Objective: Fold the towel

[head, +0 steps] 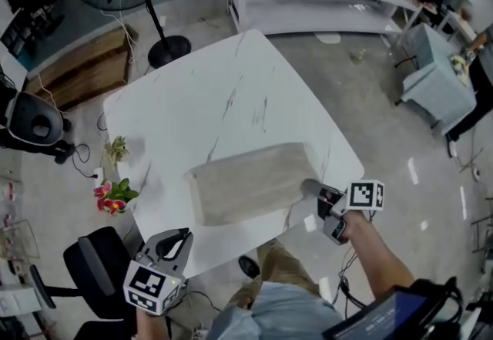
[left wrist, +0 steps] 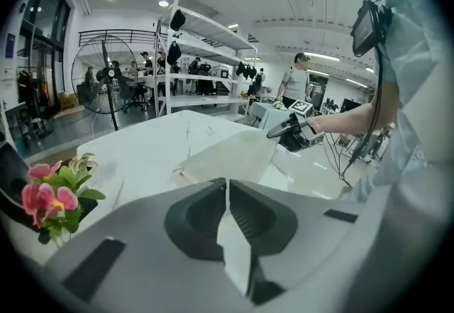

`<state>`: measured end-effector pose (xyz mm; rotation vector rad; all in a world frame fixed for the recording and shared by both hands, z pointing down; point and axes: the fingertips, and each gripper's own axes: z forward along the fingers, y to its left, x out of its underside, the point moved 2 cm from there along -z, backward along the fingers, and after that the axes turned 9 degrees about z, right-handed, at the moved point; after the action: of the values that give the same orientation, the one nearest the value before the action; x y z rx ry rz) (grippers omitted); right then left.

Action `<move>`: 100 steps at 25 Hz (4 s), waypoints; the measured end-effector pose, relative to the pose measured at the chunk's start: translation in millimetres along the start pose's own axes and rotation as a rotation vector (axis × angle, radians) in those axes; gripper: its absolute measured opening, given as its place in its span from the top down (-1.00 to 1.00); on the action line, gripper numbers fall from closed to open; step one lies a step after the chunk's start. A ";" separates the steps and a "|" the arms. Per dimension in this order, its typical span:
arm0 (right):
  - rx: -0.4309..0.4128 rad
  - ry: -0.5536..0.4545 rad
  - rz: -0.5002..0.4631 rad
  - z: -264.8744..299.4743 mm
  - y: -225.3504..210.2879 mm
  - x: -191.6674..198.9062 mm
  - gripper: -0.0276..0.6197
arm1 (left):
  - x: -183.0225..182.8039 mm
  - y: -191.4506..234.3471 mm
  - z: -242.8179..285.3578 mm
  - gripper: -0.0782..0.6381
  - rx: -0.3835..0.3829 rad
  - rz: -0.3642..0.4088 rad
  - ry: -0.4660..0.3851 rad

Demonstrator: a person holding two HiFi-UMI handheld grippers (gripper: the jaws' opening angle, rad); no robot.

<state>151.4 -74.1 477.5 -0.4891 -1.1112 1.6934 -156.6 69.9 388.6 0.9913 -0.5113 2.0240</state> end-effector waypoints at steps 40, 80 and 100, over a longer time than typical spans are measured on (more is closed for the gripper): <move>0.152 0.608 -1.563 187.4 118.4 176.7 0.45 | 85.1 -50.0 -112.6 0.73 -0.297 -0.220 -0.020; -0.057 0.382 -1.650 92.2 86.8 148.0 0.45 | 27.3 18.8 89.2 0.35 -0.105 -0.457 -0.004; -0.265 0.453 -1.606 67.0 104.3 146.2 0.59 | 55.3 -10.2 76.4 0.70 -0.114 -0.719 -0.075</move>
<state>-12.9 20.2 448.2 -0.0149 -0.8909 0.0260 -133.1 53.9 479.1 1.0007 -0.2487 1.3072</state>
